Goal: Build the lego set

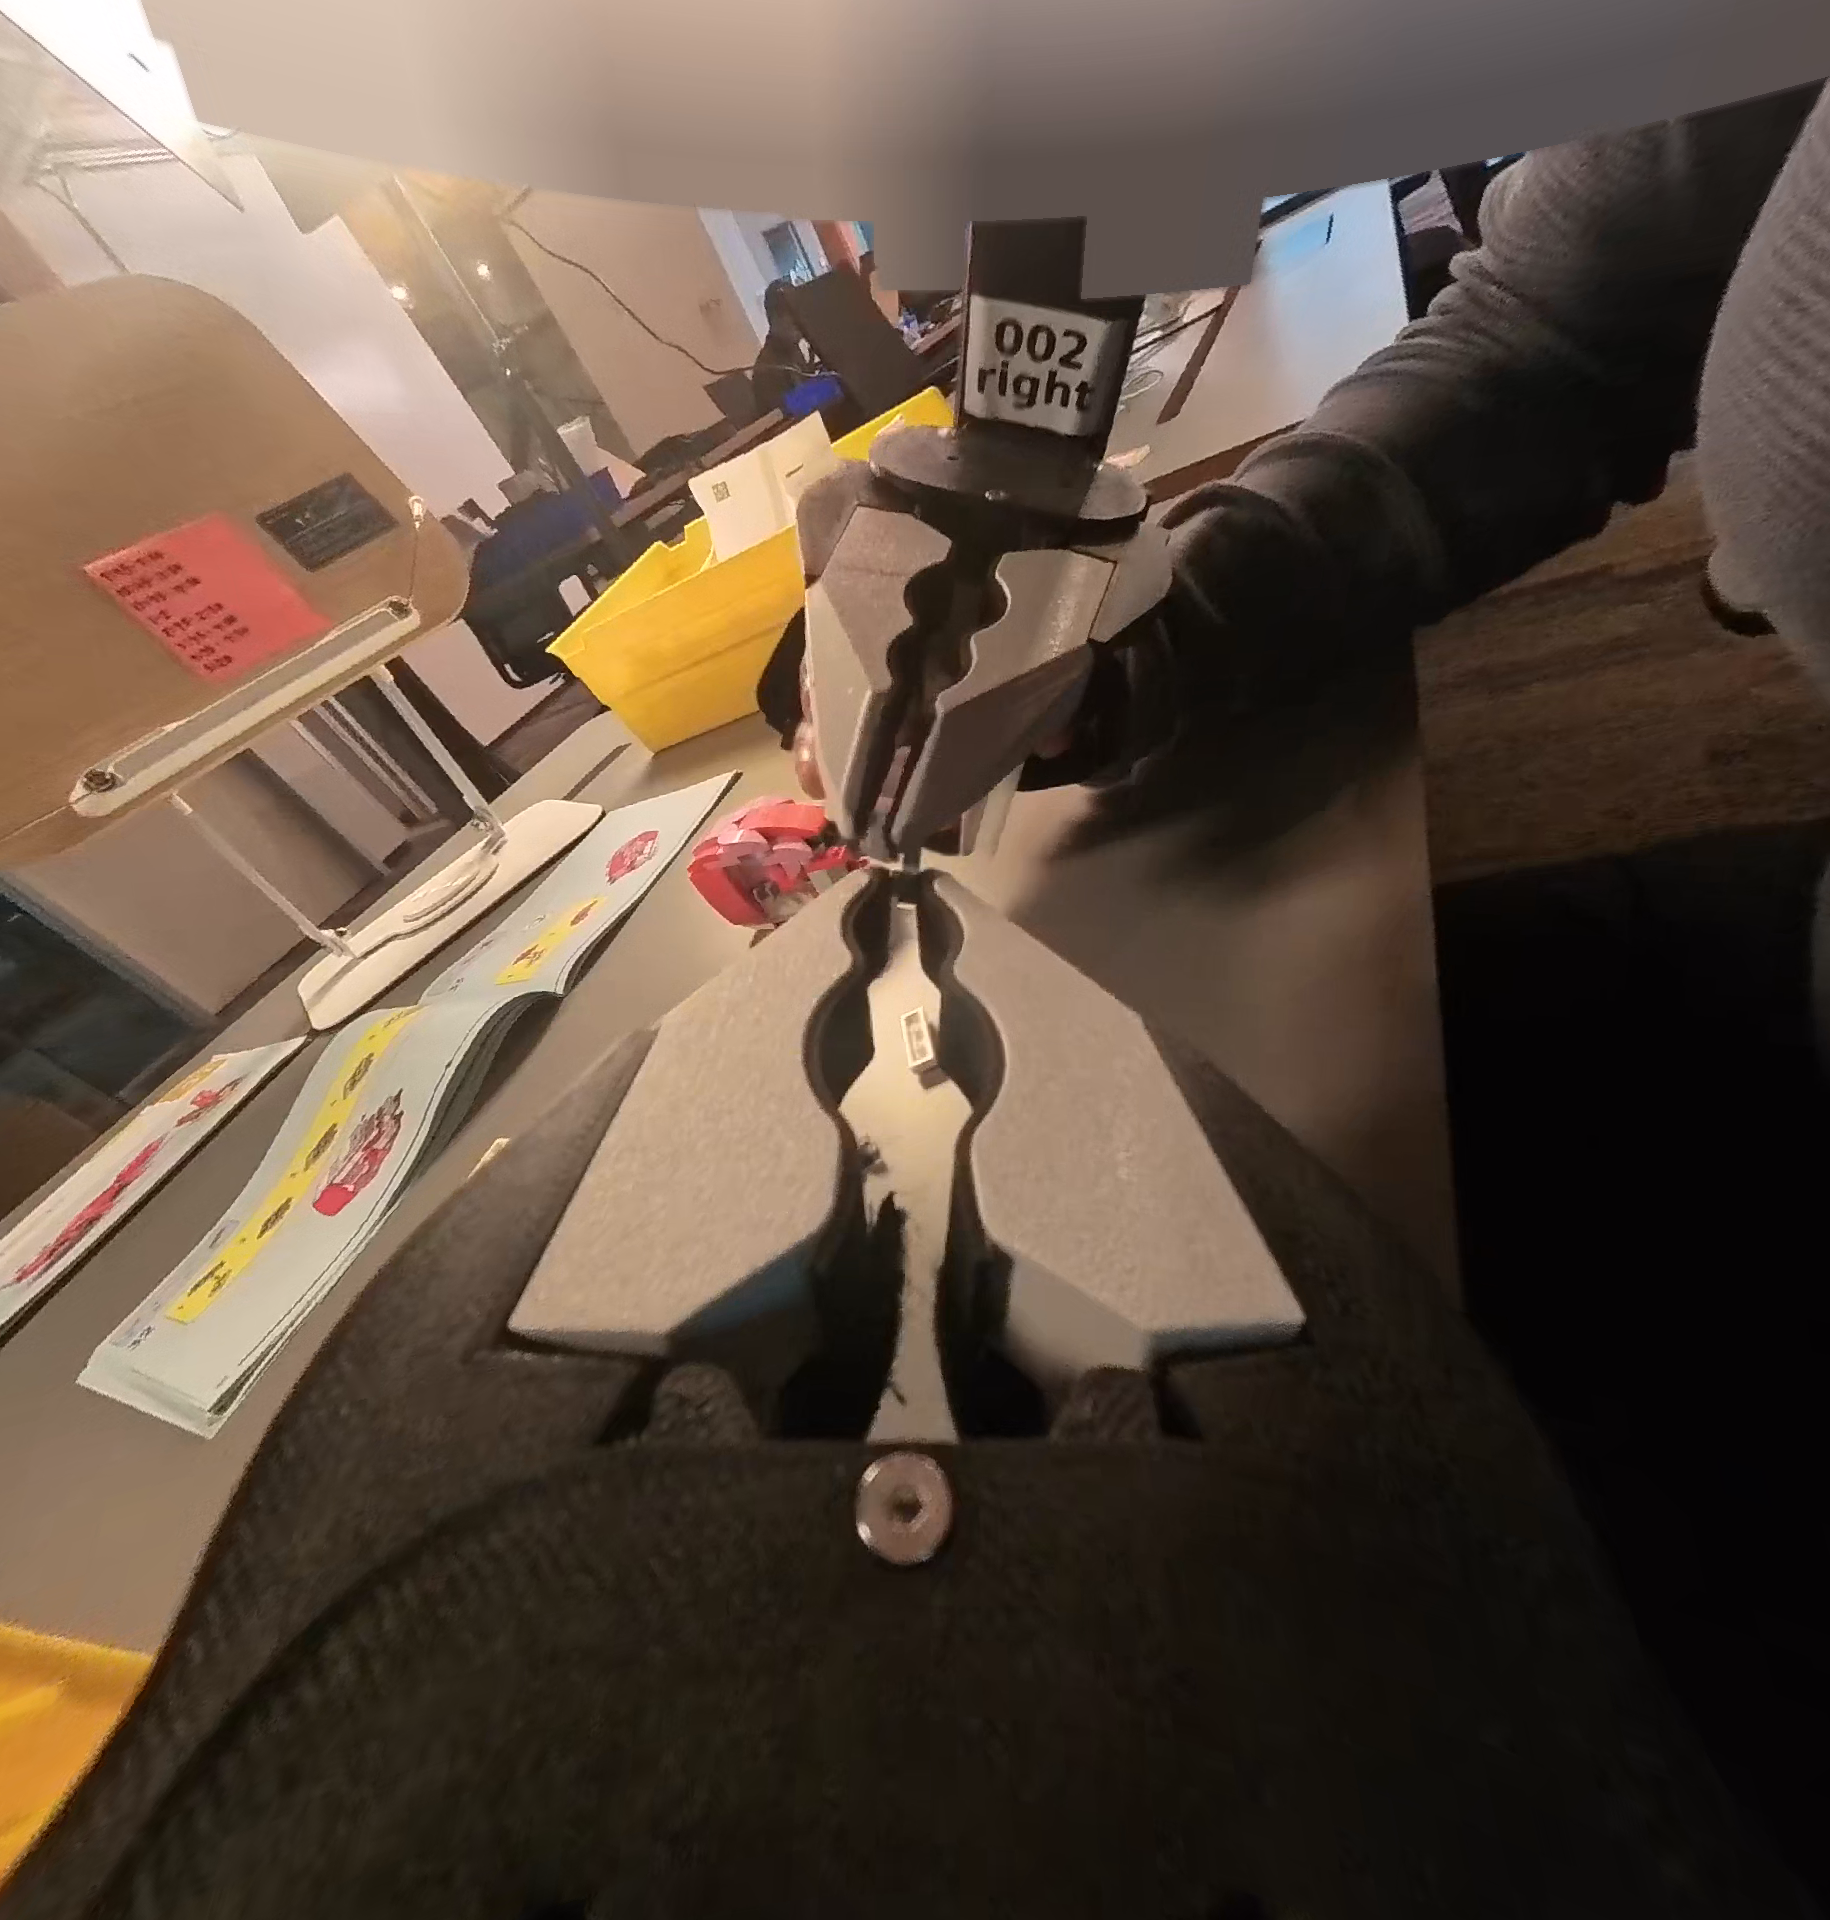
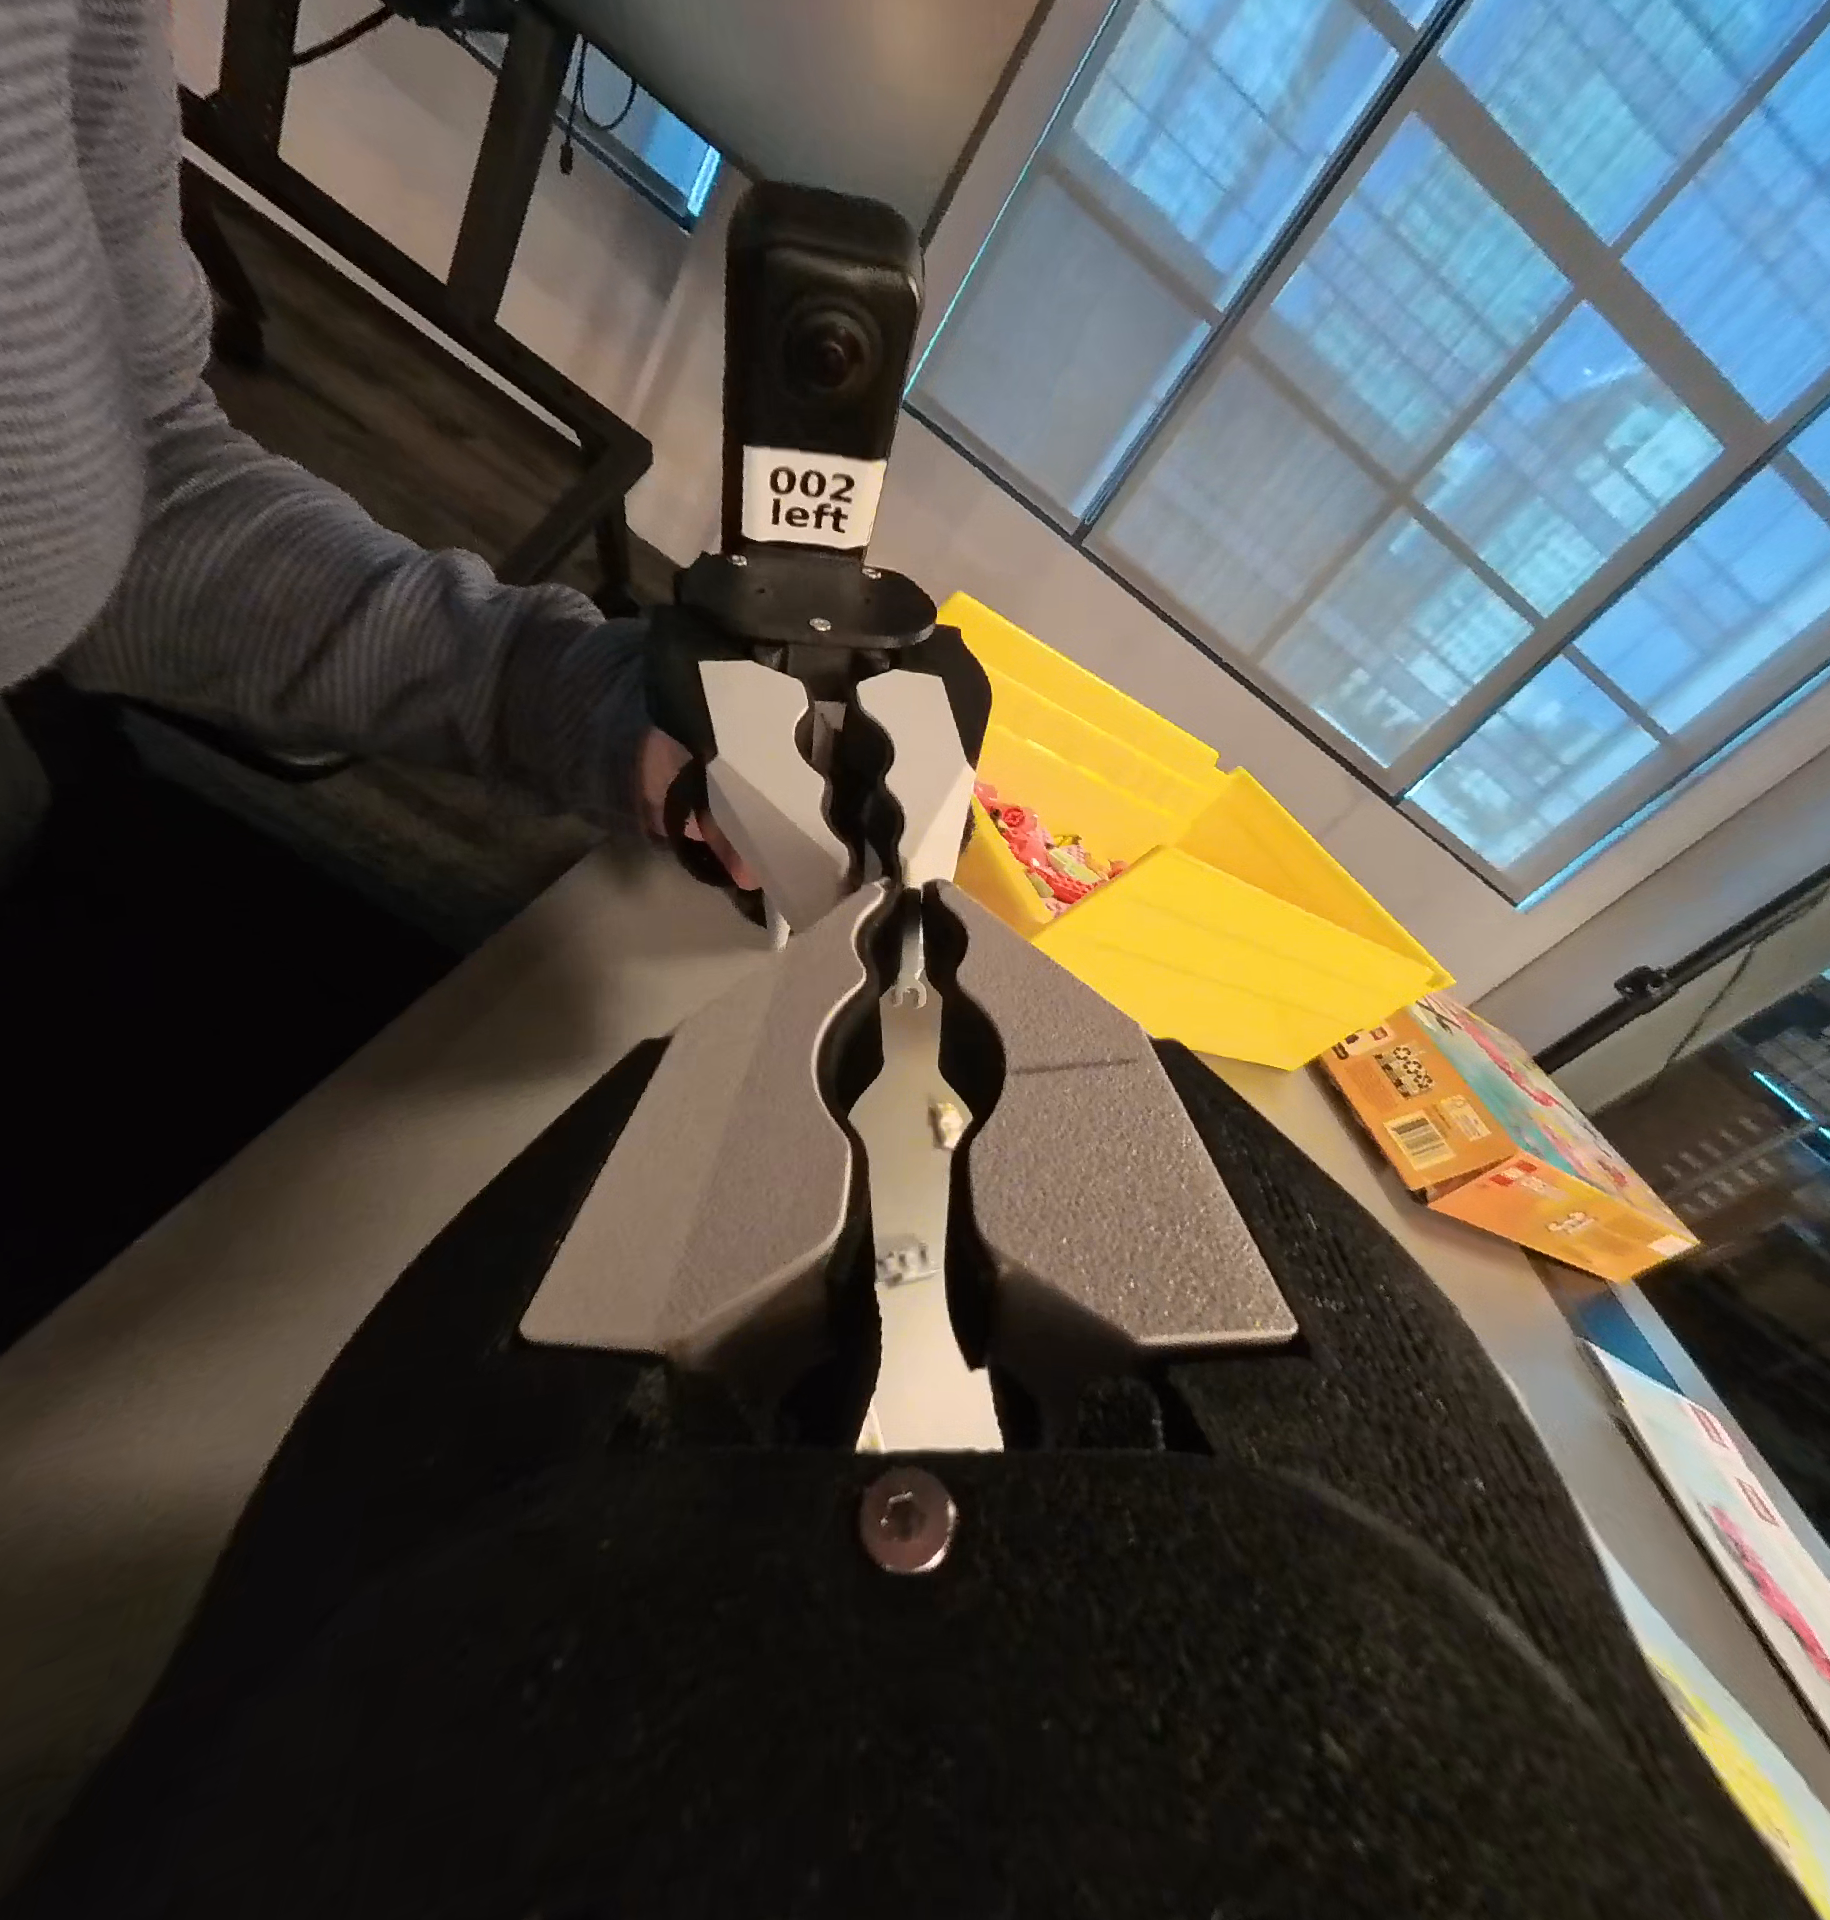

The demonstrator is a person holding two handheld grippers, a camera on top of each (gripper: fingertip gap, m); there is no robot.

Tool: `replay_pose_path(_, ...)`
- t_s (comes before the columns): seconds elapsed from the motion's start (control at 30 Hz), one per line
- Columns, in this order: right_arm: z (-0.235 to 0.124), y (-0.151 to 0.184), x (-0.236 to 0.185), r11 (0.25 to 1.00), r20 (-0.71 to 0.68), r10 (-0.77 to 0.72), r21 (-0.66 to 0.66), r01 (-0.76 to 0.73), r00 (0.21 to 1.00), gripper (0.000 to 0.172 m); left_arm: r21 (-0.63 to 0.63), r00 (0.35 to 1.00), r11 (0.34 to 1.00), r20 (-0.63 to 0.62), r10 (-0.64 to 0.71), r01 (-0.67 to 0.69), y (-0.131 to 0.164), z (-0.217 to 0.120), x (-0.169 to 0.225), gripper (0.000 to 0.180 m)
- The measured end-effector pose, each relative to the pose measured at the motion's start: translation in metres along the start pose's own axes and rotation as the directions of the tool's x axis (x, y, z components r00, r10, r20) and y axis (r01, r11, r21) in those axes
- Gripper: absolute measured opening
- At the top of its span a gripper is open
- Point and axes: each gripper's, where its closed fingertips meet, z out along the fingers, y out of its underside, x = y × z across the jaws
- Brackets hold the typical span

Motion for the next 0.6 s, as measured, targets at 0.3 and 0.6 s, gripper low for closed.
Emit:
replay_pose_path(0.3, -0.0005, 0.0019, 0.0076, 0.940, 0.072, 0.332, 0.061, -0.336, 0.941, 0.002, 0.004, 0.993, 0.994, -0.034, -0.111, 0.112, 0.0001, 0.0020, -0.0038, 0.004)
replay_pose_path(0.6, -0.0019, 0.0044, 0.0031, 0.969, 0.081, 0.245, 0.009, -0.247, 0.966, 0.002, -0.019, 0.994, 0.995, -0.034, -0.100, 0.099, 0.0031, 0.0043, -0.0026, 0.004)
